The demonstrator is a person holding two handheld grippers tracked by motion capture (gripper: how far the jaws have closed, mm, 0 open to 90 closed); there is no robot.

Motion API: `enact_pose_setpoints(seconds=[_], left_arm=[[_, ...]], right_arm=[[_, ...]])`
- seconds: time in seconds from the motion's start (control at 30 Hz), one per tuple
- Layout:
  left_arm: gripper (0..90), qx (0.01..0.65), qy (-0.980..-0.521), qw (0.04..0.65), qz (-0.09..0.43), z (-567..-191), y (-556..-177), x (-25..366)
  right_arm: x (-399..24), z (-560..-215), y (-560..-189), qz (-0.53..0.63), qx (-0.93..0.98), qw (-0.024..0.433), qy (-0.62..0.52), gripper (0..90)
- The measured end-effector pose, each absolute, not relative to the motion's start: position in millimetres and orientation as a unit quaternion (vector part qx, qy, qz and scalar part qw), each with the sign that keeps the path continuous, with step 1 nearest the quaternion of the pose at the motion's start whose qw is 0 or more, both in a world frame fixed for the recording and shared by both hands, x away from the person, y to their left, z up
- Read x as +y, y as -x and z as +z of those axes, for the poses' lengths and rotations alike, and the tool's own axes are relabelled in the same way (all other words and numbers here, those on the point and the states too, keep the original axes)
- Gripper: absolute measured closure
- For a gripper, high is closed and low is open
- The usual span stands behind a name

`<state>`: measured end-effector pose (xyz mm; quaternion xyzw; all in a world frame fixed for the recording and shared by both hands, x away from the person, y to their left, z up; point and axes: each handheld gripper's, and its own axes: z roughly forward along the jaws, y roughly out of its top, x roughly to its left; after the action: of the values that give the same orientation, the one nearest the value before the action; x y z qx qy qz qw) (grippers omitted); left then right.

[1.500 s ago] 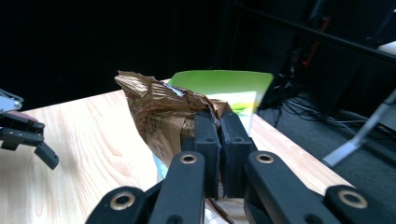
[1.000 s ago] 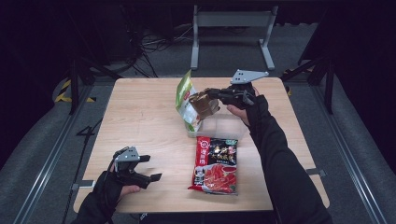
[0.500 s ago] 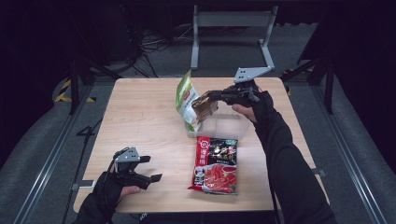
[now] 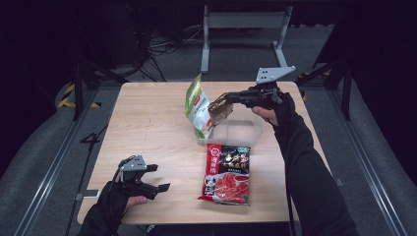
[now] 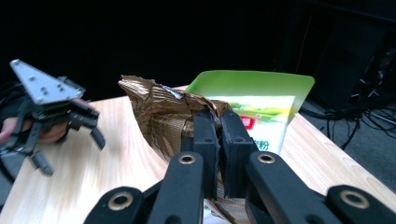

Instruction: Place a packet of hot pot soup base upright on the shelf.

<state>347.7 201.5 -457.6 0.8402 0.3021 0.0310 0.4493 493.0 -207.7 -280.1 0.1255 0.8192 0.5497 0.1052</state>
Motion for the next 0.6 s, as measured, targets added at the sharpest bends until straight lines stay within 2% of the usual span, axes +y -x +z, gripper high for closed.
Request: enact_pose_setpoints(seconds=[0.27, 0.6], left_arm=[[10.5, 0.299, -0.843, 0.446, 0.030, -458.0, -347.9, 199.9], [10.5, 0.300, -0.842, 0.447, 0.027, -458.7, -347.3, 200.5]], right_arm=[[-216.1, -280.2, -492.3, 0.539, 0.827, 0.107, -0.124, 86.5], [-185.5, -290.0, -494.9, 0.491, 0.857, 0.119, -0.098, 85.1]])
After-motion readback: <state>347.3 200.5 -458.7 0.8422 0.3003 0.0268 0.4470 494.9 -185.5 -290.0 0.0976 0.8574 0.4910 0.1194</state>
